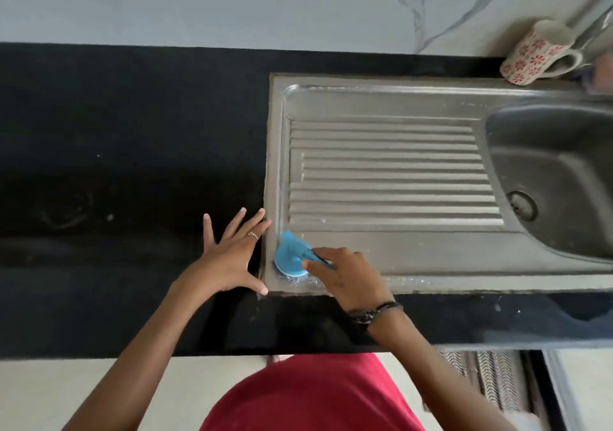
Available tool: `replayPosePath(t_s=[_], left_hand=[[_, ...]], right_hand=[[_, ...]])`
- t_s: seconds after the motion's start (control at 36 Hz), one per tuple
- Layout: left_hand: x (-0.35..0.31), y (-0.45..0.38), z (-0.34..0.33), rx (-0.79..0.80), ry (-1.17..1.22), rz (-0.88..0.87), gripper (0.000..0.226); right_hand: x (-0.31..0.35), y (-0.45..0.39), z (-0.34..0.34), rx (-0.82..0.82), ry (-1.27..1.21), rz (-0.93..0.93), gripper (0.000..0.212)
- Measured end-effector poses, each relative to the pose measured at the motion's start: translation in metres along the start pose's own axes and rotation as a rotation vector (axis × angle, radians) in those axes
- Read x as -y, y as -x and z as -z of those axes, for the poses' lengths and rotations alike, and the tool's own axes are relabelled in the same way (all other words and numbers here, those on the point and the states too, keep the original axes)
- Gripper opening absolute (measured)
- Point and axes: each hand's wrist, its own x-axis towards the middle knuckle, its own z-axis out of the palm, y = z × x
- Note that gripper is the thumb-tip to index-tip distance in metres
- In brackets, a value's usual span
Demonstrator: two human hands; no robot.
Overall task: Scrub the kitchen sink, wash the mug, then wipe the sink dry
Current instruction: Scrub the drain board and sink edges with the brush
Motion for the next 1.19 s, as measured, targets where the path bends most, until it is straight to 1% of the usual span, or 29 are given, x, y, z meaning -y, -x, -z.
replayPosePath(t_s=[0.06, 0.17, 0.22, 0.33, 0.39, 0.44, 0.53, 0.58, 0.67, 0.75, 0.83, 0.94, 1.06, 1.11, 1.19], left_hand=[[0.003, -0.001, 0.0, 0.009, 0.0, -0.031, 0.124], [0.009, -0.004, 0.0, 0.004, -0.018, -0.1, 0.128], [0.013, -0.005, -0.001, 0.003, -0.029, -0.13, 0.131], [0.019, -0.002, 0.001, 0.006, -0.053, -0.17, 0.133], [0.019, -0.001, 0.002, -0.004, -0.056, -0.177, 0.134], [0.019, -0.001, 0.004, -0.015, -0.057, -0.167, 0.136], [0.021, -0.002, 0.005, -0.027, -0.066, -0.163, 0.137], [0.025, -0.004, 0.005, -0.027, -0.059, -0.173, 0.135], [0.029, -0.009, 0.007, -0.012, -0.065, -0.171, 0.135], [0.032, -0.015, 0.01, -0.005, -0.07, -0.173, 0.134], [0.033, -0.019, 0.014, -0.012, -0.062, -0.177, 0.133], [0.034, -0.024, 0.021, -0.04, -0.062, -0.163, 0.131], [0.031, -0.033, 0.029, -0.027, -0.05, -0.139, 0.131], [0.03, -0.04, 0.033, -0.033, -0.051, -0.136, 0.13], [0.029, -0.05, 0.041, -0.052, -0.044, -0.136, 0.126]], right_hand=[[-0.006, 0.016, 0.0, -0.035, -0.035, -0.046, 0.03], [0.0, 0.048, -0.012, -0.137, 0.099, -0.083, 0.029], [0.013, 0.049, -0.023, -0.166, 0.099, -0.085, 0.03], [0.041, 0.02, -0.037, -0.229, 0.074, -0.107, 0.031], [0.05, -0.002, -0.036, -0.281, 0.077, -0.133, 0.033], [0.052, -0.023, -0.031, -0.31, 0.028, -0.176, 0.033], [0.046, -0.032, -0.026, -0.305, -0.082, -0.226, 0.032], [0.038, -0.019, -0.029, -0.282, -0.102, -0.227, 0.031], [0.029, 0.013, -0.039, -0.244, -0.085, -0.216, 0.03], [0.031, 0.027, -0.044, -0.271, 0.004, -0.229, 0.029], [0.04, 0.0, -0.036, -0.298, 0.021, -0.247, 0.032], [0.05, -0.068, -0.011, -0.39, -0.001, -0.274, 0.033], [0.066, -0.126, 0.014, -0.447, -0.001, -0.302, 0.033], [0.071, -0.137, 0.019, -0.452, 0.023, -0.284, 0.032], [0.068, -0.122, 0.012, -0.436, 0.058, -0.247, 0.031]])
